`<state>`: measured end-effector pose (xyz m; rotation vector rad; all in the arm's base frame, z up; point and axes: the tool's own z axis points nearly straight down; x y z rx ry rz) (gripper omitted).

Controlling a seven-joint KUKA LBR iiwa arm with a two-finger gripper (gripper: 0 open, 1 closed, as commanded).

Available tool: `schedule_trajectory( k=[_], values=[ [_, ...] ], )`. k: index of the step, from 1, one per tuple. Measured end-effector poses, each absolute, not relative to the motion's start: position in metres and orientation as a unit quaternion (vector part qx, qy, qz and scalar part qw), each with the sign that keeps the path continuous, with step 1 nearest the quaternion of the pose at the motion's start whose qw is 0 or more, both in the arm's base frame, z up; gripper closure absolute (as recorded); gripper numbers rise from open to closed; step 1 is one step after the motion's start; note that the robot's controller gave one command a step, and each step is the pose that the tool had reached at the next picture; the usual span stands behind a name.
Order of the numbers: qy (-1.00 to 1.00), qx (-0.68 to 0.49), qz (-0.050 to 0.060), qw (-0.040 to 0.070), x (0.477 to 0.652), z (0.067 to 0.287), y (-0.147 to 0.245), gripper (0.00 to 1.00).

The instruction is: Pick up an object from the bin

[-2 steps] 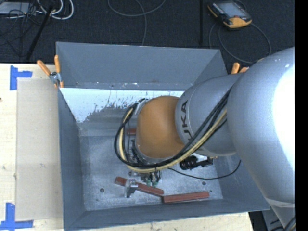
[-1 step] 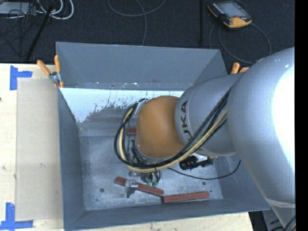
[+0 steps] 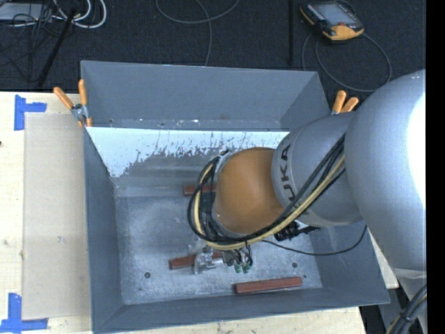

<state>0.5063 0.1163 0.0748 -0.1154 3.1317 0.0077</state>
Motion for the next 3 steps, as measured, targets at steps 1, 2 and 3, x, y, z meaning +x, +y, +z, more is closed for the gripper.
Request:
schedule_trajectory(
  k=[1, 2, 3],
  values=[
    [0.999, -0.036, 0.003, 0.004, 0.506, 0.075, 0.116, 1.00],
    [0.999, -0.036, 0.003, 0.004, 0.506, 0.075, 0.116, 1.00],
    [1.000, -0.006, 0.000, 0.000, 0.511, 0.204, 0.123, 1.00]
  ],
)
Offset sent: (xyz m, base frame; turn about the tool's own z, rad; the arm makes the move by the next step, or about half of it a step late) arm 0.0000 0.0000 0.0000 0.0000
